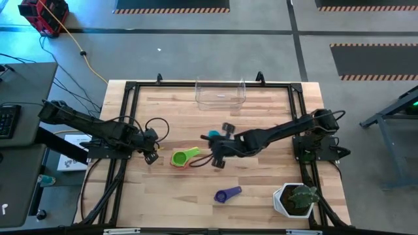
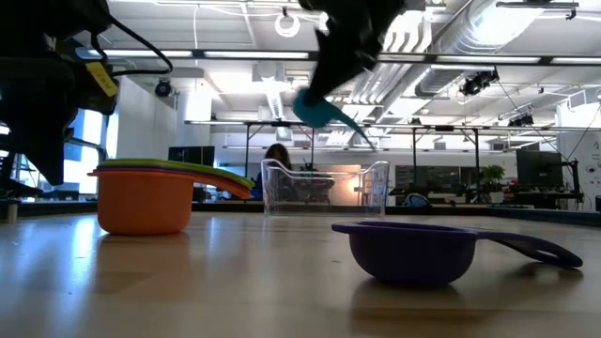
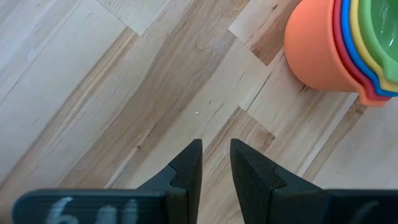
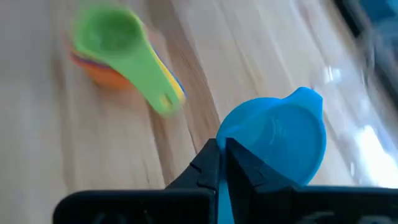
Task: Nest measuring cups in basket
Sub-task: Stack the light blue measuring cup into the green measuring cup
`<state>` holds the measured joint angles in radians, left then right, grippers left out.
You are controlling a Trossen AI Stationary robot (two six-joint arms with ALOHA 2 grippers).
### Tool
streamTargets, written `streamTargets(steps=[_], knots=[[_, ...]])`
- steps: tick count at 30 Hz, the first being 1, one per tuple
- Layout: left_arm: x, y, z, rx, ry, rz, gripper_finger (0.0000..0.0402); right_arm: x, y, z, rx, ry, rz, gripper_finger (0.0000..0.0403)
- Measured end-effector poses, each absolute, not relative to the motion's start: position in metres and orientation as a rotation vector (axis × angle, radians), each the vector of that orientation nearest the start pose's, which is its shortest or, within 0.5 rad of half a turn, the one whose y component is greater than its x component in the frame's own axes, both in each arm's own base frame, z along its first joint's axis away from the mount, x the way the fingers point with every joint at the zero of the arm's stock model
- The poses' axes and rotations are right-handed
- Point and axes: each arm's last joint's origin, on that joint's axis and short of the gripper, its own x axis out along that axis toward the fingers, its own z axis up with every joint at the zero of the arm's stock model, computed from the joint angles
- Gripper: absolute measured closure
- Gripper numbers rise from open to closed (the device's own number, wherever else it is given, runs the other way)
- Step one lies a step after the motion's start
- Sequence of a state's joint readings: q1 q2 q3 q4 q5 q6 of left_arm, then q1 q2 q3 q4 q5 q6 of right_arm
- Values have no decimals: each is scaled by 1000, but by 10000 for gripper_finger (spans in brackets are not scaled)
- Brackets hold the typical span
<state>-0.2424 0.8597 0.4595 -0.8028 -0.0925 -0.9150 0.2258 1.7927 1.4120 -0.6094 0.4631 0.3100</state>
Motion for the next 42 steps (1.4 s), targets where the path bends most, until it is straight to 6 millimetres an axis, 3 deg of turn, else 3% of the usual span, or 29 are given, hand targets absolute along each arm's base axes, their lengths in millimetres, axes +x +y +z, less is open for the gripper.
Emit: streamTargets(steps=[6, 17, 21, 27, 34, 42], knots=[[128, -29, 173, -602, 1141, 413, 328, 389, 78, 271, -179, 732, -211, 402], [128, -29, 173, -602, 1141, 413, 328, 401, 80, 309, -411, 590, -114, 402], [128, -29, 173, -602, 1141, 413, 328, 412, 83, 315, -540, 551, -38, 402], [128, -29, 173, -634, 1138, 431, 328, 438, 93, 302, -726, 598, 44, 402], [128, -29, 173, -635, 1138, 432, 328, 460, 99, 281, -775, 666, 139, 402], [128, -29, 173, -642, 1137, 437, 328, 475, 109, 243, -837, 735, 257, 402]])
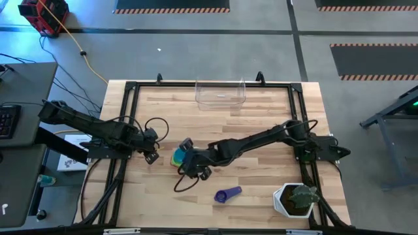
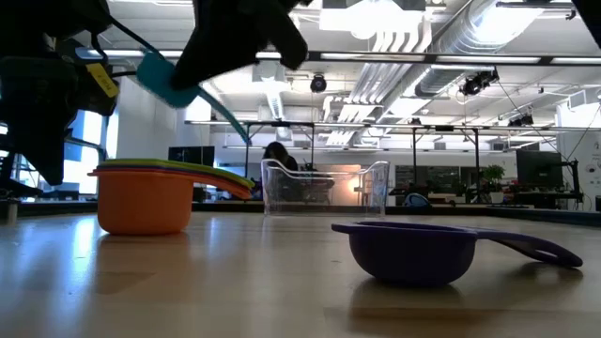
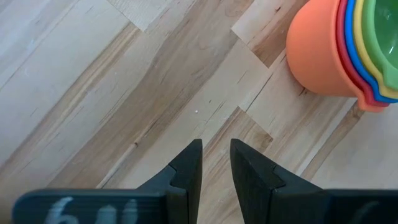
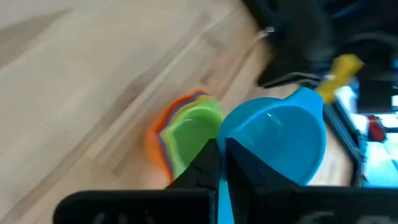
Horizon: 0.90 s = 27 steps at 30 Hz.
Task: Nest measuring cups in basket
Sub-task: Stack the light blue measuring cup into the green measuring cup
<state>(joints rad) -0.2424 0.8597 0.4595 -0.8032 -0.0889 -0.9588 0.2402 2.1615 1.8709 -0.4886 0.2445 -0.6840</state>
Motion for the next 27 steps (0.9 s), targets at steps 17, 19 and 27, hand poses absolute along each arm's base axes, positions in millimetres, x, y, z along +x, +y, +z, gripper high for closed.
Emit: streamTargets(steps=[17, 19, 27], knots=[[128, -29, 173, -642, 1137, 436, 328, 483, 106, 217, -842, 771, 336, 402], [128, -29, 173, -641, 1137, 437, 328, 484, 103, 217, -829, 765, 347, 402], [128, -29, 173, -641, 1137, 436, 328, 485, 98, 217, -816, 758, 346, 402]])
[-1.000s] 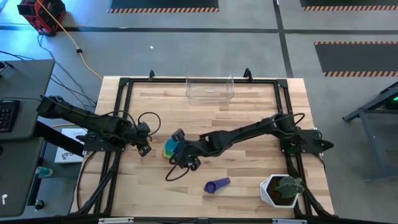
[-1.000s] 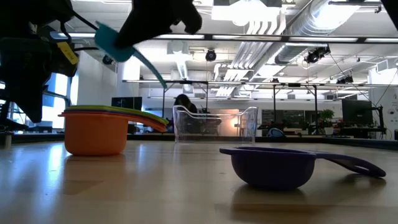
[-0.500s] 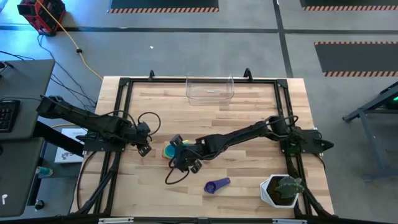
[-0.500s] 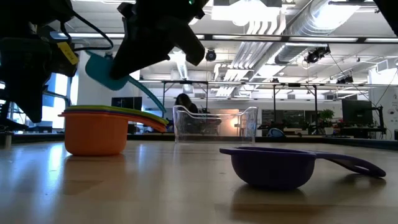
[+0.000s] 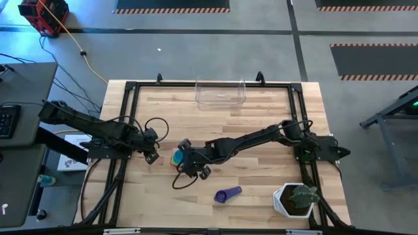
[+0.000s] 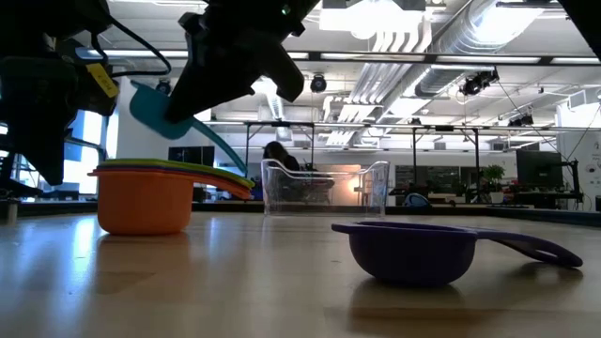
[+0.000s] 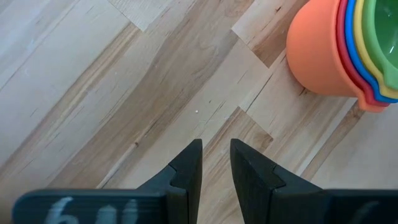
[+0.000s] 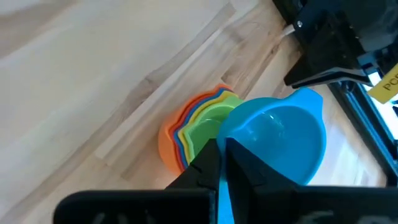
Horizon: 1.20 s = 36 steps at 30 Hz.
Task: Nest measuring cups in basket
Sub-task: Stack the light blue measuring cup into the green measuring cup
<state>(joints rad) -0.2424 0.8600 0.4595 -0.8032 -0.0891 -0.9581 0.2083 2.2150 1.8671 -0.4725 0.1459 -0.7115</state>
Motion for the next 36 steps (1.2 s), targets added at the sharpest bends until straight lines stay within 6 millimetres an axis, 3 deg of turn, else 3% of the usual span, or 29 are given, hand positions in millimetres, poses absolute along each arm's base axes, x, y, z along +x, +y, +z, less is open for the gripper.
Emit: streamTargets(steps=[9, 15, 36], knots=[[128, -29, 173, -632, 1138, 430, 328, 489, 85, 214, -746, 761, 361, 397], [128, -29, 173, -625, 1140, 426, 328, 489, 84, 205, -752, 793, 361, 379], [128, -29, 173, -624, 1140, 425, 328, 492, 84, 207, -754, 758, 347, 373]])
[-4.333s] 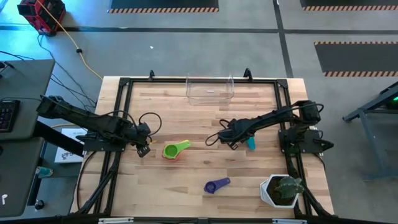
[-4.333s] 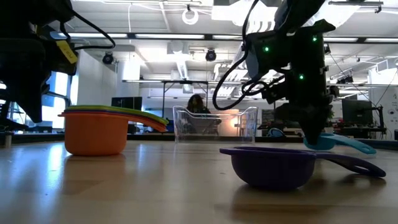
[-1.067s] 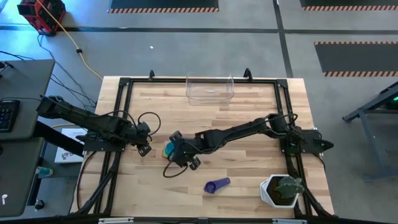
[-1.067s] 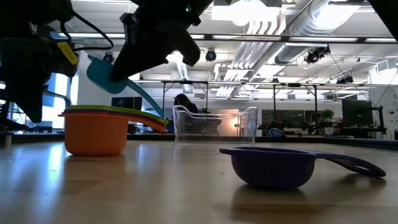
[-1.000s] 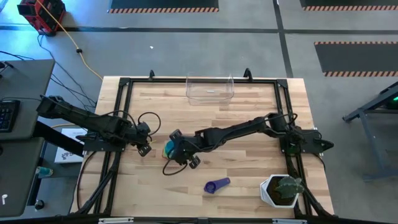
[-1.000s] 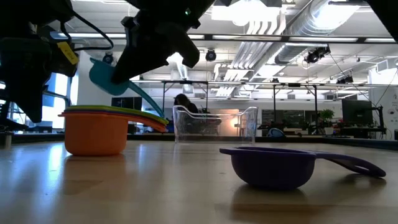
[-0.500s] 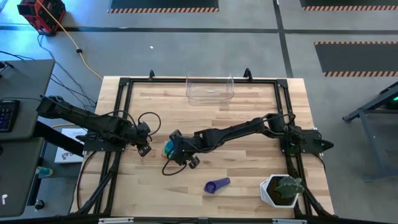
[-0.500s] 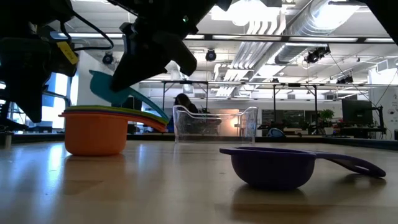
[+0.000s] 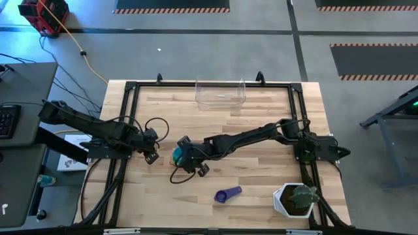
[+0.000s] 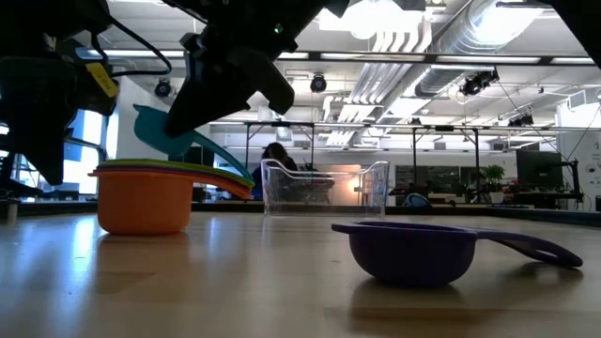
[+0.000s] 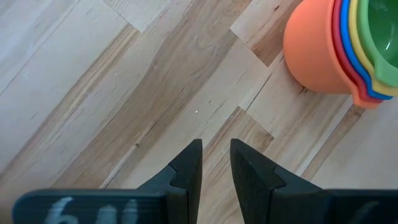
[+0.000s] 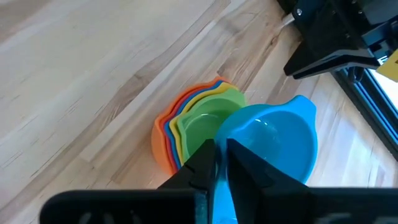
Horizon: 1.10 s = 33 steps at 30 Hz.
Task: Nest measuring cups in basket
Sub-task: Stack the light blue measuring cup into the green measuring cup, then stack the purple measuring cup into the blue measuring cup
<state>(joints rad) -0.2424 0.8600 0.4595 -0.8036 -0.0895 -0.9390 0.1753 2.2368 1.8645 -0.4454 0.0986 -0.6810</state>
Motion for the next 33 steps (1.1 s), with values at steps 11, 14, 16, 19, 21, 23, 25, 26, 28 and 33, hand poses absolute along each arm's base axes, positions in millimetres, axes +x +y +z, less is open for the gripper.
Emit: streamTargets(steps=[11, 14, 16, 19, 21, 23, 25, 26, 28, 33], knots=[[128, -29, 173, -625, 1140, 426, 328, 492, 84, 207, -751, 757, 346, 377], [128, -29, 173, -625, 1140, 426, 328, 492, 84, 207, -754, 757, 348, 383], [128, -29, 173, -625, 1140, 426, 328, 492, 84, 208, -765, 755, 352, 384], [128, -29, 173, -625, 1140, 425, 328, 492, 85, 208, -783, 752, 360, 379], [128, -29, 173, -625, 1140, 425, 328, 492, 85, 208, -785, 751, 361, 368], [128, -29, 173, -625, 1140, 425, 328, 492, 85, 208, -783, 751, 361, 354], [128, -29, 173, -625, 1139, 425, 328, 492, 85, 208, -778, 750, 358, 340], [128, -29, 173, -625, 1140, 426, 328, 492, 85, 208, -778, 748, 356, 334], [128, -29, 173, -625, 1139, 425, 328, 493, 85, 208, -783, 750, 339, 327], [128, -29, 173, -625, 1140, 426, 328, 492, 88, 209, -790, 776, 239, 325]])
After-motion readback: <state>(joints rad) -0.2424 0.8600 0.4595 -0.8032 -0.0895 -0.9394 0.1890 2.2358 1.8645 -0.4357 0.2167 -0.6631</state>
